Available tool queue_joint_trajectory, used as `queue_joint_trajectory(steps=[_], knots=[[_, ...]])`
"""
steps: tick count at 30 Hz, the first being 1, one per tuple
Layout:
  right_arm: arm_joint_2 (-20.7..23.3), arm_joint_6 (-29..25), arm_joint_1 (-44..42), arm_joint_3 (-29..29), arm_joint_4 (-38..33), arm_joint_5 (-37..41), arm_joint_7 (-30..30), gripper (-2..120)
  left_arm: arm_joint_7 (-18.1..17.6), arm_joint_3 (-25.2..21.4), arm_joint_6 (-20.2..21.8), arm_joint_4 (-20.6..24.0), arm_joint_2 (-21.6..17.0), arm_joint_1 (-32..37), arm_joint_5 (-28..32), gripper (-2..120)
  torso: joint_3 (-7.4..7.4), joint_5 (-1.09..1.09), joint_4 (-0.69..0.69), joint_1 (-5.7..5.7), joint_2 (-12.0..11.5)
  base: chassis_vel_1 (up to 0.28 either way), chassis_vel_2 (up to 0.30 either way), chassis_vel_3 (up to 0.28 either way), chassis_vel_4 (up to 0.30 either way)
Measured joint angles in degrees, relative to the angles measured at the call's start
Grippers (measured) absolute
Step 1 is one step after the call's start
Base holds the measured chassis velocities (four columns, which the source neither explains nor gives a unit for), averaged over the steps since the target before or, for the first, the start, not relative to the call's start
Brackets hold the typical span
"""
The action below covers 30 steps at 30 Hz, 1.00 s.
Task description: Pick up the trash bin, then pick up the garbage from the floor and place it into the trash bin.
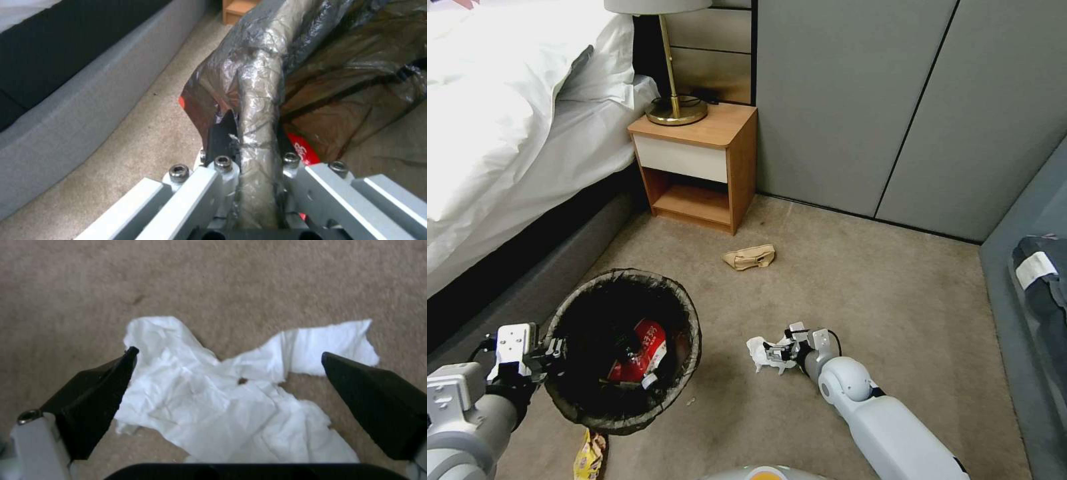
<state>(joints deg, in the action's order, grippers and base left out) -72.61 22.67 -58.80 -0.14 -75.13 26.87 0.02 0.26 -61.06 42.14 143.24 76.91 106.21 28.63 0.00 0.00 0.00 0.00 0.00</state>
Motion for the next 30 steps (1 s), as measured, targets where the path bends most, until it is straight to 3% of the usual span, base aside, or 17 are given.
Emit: queue_joint_trajectory(steps=[28,30], knots=[[-2.1,-2.6,-0.3,1.5,6.2,-4.2,-1.8,100,0.2,0.3,0.0,0.0,-0.5,0.4,-0.1,1,0.00,0.00,0.00,0.00,0.0,0.000,0.000,0.000,0.000],[-2.1,-2.8,-0.3,1.5,6.4,-4.4,-1.9,96,0.2,0.4,0.0,0.0,-0.5,0.5,-0.1,1,0.00,0.00,0.00,-0.01,0.0,0.000,0.000,0.000,0.000]])
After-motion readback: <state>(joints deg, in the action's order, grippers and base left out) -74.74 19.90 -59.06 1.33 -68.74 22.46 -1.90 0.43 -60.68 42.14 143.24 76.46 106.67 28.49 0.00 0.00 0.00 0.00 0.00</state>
